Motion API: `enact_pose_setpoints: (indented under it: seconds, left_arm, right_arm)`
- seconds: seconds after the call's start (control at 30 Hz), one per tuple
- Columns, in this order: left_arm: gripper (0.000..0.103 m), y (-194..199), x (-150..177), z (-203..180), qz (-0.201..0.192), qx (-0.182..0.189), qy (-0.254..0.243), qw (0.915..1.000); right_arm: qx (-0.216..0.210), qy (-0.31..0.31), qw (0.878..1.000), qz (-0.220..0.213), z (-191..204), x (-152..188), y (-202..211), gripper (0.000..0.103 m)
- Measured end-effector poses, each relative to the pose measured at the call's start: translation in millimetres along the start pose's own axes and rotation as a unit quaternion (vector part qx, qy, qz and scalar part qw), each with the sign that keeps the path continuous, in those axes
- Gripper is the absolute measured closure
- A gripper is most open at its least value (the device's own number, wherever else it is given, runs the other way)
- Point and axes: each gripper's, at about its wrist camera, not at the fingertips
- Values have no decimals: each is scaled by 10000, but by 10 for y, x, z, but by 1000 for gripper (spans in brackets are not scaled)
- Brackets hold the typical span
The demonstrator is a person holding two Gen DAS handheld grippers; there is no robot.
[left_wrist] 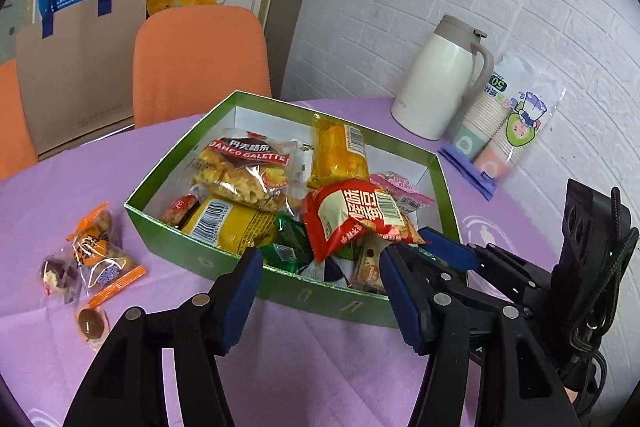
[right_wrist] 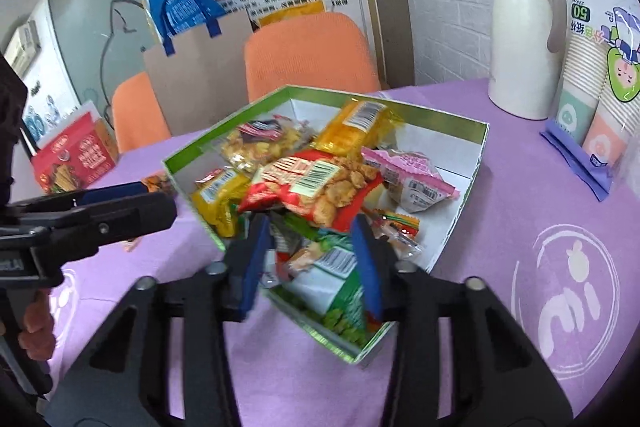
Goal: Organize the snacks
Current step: 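Lower the red bag into the green box and open the right tool, then grasp the brown chocolate-ball snack with the right tool while the left tool grasps the wrapped cake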
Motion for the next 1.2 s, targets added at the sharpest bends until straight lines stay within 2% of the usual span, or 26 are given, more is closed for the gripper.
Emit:
enact_pose_setpoints:
  seconds: [0.07, 0.13, 0.17, 0.23, 0.27, 0.33, 0.57, 0.73, 0.9, 1.0, 1.2]
  left_arm:
    - [28, 102, 40, 44, -125, -69, 26, 9999]
    - [14, 233, 71, 101, -337, -283, 86, 9990]
    - [12, 308, 87, 136, -450, -398, 155, 9981]
    - [1, 456, 129, 227, -587, -566, 317, 9962]
    - [0, 521, 149, 272, -635, -653, 377, 9951]
    - [0, 642, 198, 379, -689, -836, 439, 9931]
    - [0, 995, 499, 979, -657, -1291, 737, 9867]
    - [0, 1174, 778, 1485, -540, -1468, 1284, 9793]
    - [0, 1331, 855, 1809, -651, -1585, 1547, 9730]
    - [0, 1401, 870, 1926, -724, -1563, 1547, 9728]
    - [1, 1390, 870, 2068, -708, -1534, 1396, 9757]
  right_arm:
    - [6, 97, 9997, -205, 71, -5, 136, 24]
    - [-64, 221, 9993, -300, 161, -18, 221, 20]
    - [-113, 270, 9991, -313, 210, -18, 258, 18]
    - [-221, 338, 9987, -316, 320, -8, 314, 15]
    - [-292, 357, 9985, -306, 369, 3, 334, 12]
    - [-454, 363, 9980, -264, 467, 41, 354, 8]
    - [-890, 557, 9941, 273, 887, 274, 153, 8]
    - [-1472, 488, 9849, 776, 1230, 450, -129, 8]
    - [-1787, 711, 9752, 1095, 1639, 560, -450, 23]
    - [-1877, 754, 9717, 1218, 1804, 586, -689, 32]
    - [-1778, 766, 9709, 1412, 1954, 553, -1195, 37]
Point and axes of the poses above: each gripper's, at about its wrist camera, not at the fingertips, and y roughly against the way its jaws point, z to its left, x to its underside, and after that the axes turned 10 degrees about -z, right-handed
